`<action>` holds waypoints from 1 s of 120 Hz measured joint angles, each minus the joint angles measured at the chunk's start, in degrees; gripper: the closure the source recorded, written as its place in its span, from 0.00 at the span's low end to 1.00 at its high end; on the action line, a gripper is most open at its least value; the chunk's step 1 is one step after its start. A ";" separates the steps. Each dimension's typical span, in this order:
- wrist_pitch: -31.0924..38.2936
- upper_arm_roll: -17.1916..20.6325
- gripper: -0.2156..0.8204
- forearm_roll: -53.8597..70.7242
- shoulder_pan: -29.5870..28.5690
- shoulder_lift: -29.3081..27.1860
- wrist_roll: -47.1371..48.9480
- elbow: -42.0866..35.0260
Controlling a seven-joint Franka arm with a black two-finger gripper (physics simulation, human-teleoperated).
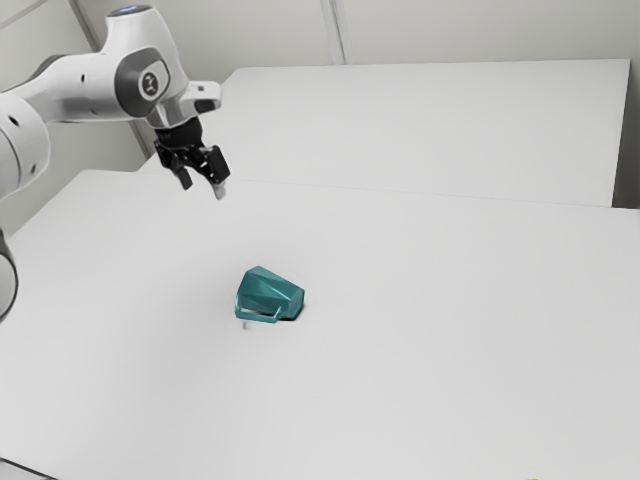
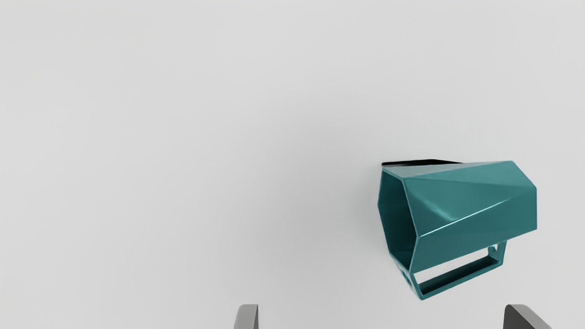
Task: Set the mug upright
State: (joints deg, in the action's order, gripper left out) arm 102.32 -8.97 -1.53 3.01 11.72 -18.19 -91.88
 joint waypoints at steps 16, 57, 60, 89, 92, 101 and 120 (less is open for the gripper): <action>2.84 -0.38 0.23 -0.25 -0.01 -1.76 -0.23 -2.44; 33.26 -4.41 0.23 -14.61 0.43 -15.99 -10.42 -33.42; 35.26 -4.86 0.23 -20.34 0.38 -16.36 -13.28 -34.81; 44.88 -6.70 0.23 -64.30 2.32 -14.10 -42.71 -41.06; 45.33 -6.73 0.23 -66.85 2.88 -13.97 -45.23 -41.63; 45.91 -6.75 0.23 -73.89 4.28 -13.69 -52.46 -43.34; 44.28 -6.72 0.23 -81.95 5.27 -12.40 -65.40 -46.10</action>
State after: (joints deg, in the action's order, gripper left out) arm 146.60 -15.69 -83.48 8.28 -0.68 -83.59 -137.98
